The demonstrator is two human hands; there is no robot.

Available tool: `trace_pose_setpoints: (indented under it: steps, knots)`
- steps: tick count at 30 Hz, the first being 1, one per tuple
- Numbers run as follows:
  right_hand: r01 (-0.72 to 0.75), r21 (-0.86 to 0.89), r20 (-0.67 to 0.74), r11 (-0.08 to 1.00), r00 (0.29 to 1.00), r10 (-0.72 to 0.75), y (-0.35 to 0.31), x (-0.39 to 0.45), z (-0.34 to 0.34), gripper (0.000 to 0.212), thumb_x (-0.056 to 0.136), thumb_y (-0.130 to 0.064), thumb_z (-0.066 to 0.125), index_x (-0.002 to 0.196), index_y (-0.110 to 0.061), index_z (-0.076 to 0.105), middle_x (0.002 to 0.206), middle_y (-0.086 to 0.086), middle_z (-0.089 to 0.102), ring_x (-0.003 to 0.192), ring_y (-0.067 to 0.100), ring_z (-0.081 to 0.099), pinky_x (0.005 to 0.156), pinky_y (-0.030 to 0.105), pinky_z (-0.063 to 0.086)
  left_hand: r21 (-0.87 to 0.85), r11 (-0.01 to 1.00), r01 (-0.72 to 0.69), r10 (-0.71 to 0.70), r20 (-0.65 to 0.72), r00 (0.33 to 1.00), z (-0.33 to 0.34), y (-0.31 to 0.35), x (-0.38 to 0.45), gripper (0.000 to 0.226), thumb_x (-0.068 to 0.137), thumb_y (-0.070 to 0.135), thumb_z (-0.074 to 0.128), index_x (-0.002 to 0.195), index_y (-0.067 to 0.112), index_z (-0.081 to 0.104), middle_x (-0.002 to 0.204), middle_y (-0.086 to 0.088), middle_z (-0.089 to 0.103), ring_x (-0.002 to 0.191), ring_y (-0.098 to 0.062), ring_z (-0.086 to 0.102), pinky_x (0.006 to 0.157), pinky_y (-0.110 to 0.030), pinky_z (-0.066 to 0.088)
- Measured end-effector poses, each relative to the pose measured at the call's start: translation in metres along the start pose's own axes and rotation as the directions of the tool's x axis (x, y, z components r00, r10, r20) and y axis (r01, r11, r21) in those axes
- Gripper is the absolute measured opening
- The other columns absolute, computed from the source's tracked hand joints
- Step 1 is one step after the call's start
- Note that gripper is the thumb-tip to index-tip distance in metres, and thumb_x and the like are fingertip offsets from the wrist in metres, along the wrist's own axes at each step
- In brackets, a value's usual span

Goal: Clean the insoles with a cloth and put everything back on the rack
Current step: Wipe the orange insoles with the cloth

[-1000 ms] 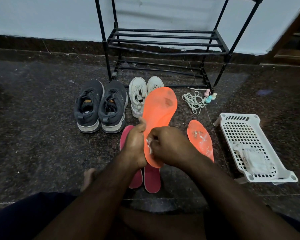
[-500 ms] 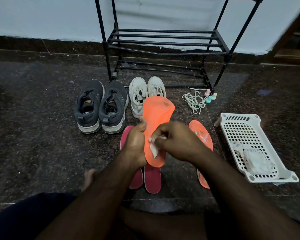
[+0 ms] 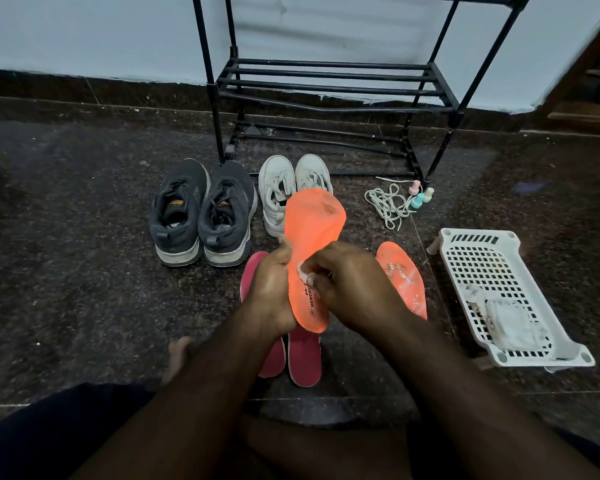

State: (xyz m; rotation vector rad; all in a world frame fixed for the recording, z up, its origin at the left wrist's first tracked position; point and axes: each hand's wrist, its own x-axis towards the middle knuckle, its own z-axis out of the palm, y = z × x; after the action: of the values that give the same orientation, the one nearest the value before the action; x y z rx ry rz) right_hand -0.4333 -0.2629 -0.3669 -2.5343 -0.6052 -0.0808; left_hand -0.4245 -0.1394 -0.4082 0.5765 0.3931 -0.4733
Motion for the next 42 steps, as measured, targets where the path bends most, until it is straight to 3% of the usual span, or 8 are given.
trace_pose_setpoints:
  steps: [9, 13, 16, 22, 26, 31, 37, 42]
  knots:
    - [-0.141, -0.113, 0.097, 0.984, 0.984, 0.152, -0.009, 0.001, 0.008, 0.016, 0.09, -0.022, 0.062, 0.1, -0.019, 0.073, 0.097, 0.006, 0.066, 0.091, 0.025, 0.062, 0.078, 0.035, 0.048, 0.153, 0.988, -0.012, 0.023, -0.067, 0.998, 0.0, 0.005, 0.001, 0.069, 0.101, 0.058, 0.028, 0.109, 0.0, 0.065, 0.087, -0.019, 0.073, 0.077, -0.031, 0.072, 0.075, -0.036, 0.056]
    - [-0.226, 0.102, 0.22, 0.969, 0.955, 0.199, -0.009, -0.003, -0.006, 0.012, 0.086, -0.015, 0.062, 0.083, -0.018, 0.073, 0.081, -0.005, 0.074, 0.075, 0.003, 0.065, 0.071, 0.027, 0.05, 0.243, 0.968, -0.067, 0.086, -0.068, 0.994, 0.008, 0.012, 0.0, 0.058, 0.105, 0.046, 0.034, 0.099, -0.004, 0.064, 0.088, -0.025, 0.066, 0.1, -0.04, 0.061, 0.103, -0.048, 0.042]
    - [-0.245, 0.174, -0.019, 0.954, 0.967, 0.252, -0.003, 0.002, -0.008, 0.011, 0.087, -0.018, 0.066, 0.092, -0.019, 0.076, 0.093, -0.004, 0.072, 0.084, 0.008, 0.064, 0.075, 0.027, 0.048, 0.081, 0.997, 0.0, 0.004, -0.048, 0.999, 0.003, 0.006, -0.003, 0.07, 0.099, 0.059, 0.033, 0.119, 0.0, 0.063, 0.106, -0.021, 0.07, 0.102, -0.034, 0.064, 0.111, -0.048, 0.035]
    - [-0.209, -0.015, 0.128, 0.978, 0.969, 0.21, -0.009, 0.003, 0.006, 0.012, 0.088, -0.025, 0.064, 0.091, -0.02, 0.074, 0.094, 0.003, 0.072, 0.09, 0.02, 0.065, 0.079, 0.033, 0.049, 0.144, 0.989, -0.037, 0.045, -0.054, 0.998, 0.002, 0.001, 0.0, 0.068, 0.101, 0.059, 0.028, 0.108, 0.002, 0.063, 0.078, -0.018, 0.072, 0.068, -0.028, 0.071, 0.071, -0.034, 0.057]
    - [-0.211, 0.056, 0.294, 0.976, 0.937, 0.186, -0.013, 0.0, -0.007, 0.007, 0.083, -0.015, 0.067, 0.078, -0.017, 0.072, 0.08, -0.004, 0.073, 0.08, 0.009, 0.066, 0.075, 0.029, 0.051, 0.099, 0.993, -0.07, 0.076, -0.061, 0.995, 0.001, 0.003, 0.001, 0.069, 0.1, 0.059, 0.03, 0.11, 0.001, 0.065, 0.098, -0.021, 0.073, 0.087, -0.033, 0.071, 0.092, -0.044, 0.049]
    - [-0.242, 0.029, 0.055, 0.97, 0.969, 0.24, -0.005, 0.004, -0.002, 0.008, 0.086, -0.021, 0.064, 0.084, -0.02, 0.072, 0.087, -0.002, 0.071, 0.086, 0.017, 0.064, 0.079, 0.036, 0.05, 0.021, 0.999, -0.031, 0.031, 0.018, 0.999, 0.0, 0.002, 0.001, 0.07, 0.089, 0.06, 0.041, 0.118, 0.0, 0.064, 0.11, -0.021, 0.067, 0.104, -0.035, 0.061, 0.116, -0.051, 0.03]
    - [-0.202, 0.091, 0.289, 0.975, 0.943, 0.168, -0.015, -0.002, -0.005, 0.006, 0.082, -0.017, 0.07, 0.079, -0.017, 0.075, 0.077, -0.006, 0.073, 0.07, 0.003, 0.063, 0.063, 0.017, 0.045, 0.059, 0.996, -0.068, 0.07, -0.037, 0.997, -0.002, 0.01, 0.001, 0.074, 0.099, 0.064, 0.027, 0.113, 0.001, 0.063, 0.094, -0.018, 0.07, 0.08, -0.03, 0.069, 0.083, -0.039, 0.051]
    - [-0.323, 0.525, 0.137, 0.788, 0.945, 0.296, 0.006, 0.005, -0.018, 0.017, 0.078, -0.014, 0.069, 0.091, -0.026, 0.065, 0.073, 0.003, 0.064, 0.063, 0.024, 0.066, 0.07, 0.049, 0.058, 0.01, 0.997, -0.078, 0.078, 0.058, 0.995, 0.002, 0.011, 0.0, 0.076, 0.1, 0.06, 0.023, 0.109, 0.0, 0.069, 0.098, -0.023, 0.071, 0.079, -0.035, 0.071, 0.067, -0.042, 0.059]
